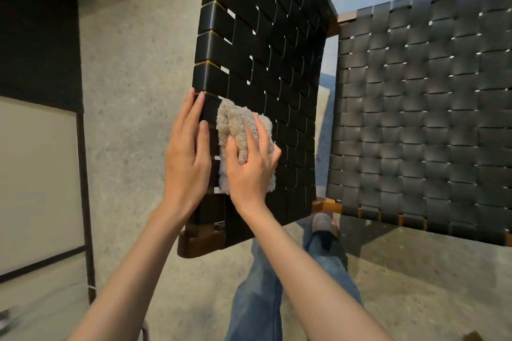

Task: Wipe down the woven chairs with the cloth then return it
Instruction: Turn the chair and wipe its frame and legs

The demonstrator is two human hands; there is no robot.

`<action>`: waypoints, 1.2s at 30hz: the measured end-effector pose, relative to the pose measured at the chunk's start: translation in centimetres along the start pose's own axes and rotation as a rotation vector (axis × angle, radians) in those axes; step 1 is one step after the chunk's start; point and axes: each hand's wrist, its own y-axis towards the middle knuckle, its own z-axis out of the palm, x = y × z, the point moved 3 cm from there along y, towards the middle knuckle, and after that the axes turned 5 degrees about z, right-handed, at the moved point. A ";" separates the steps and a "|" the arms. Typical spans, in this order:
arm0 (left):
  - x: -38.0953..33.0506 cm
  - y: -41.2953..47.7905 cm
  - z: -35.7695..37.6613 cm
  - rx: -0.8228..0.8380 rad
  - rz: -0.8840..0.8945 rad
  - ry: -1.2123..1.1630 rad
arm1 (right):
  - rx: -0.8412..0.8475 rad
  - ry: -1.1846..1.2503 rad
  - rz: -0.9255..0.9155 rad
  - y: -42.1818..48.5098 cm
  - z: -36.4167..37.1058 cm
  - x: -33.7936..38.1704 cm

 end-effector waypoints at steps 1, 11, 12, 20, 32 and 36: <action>-0.2 0.4 0.2 0.031 0.025 0.056 | -0.025 -0.012 0.041 0.7 0.0 -1.4; -0.7 4.9 1.4 0.120 0.097 0.251 | -0.059 -0.082 0.639 7.0 -1.8 -19.0; -0.7 5.1 1.5 0.121 0.100 0.253 | -0.070 -0.095 0.660 7.4 -1.8 -20.0; -0.7 5.3 1.6 0.103 0.095 0.232 | 0.019 -0.145 0.798 8.5 -3.2 -21.8; 0.1 5.2 0.7 0.015 0.034 -0.181 | 0.023 0.053 0.071 4.2 0.1 -0.3; 0.6 5.7 -0.1 0.015 0.005 -0.344 | -0.019 0.058 -0.033 6.3 1.2 3.7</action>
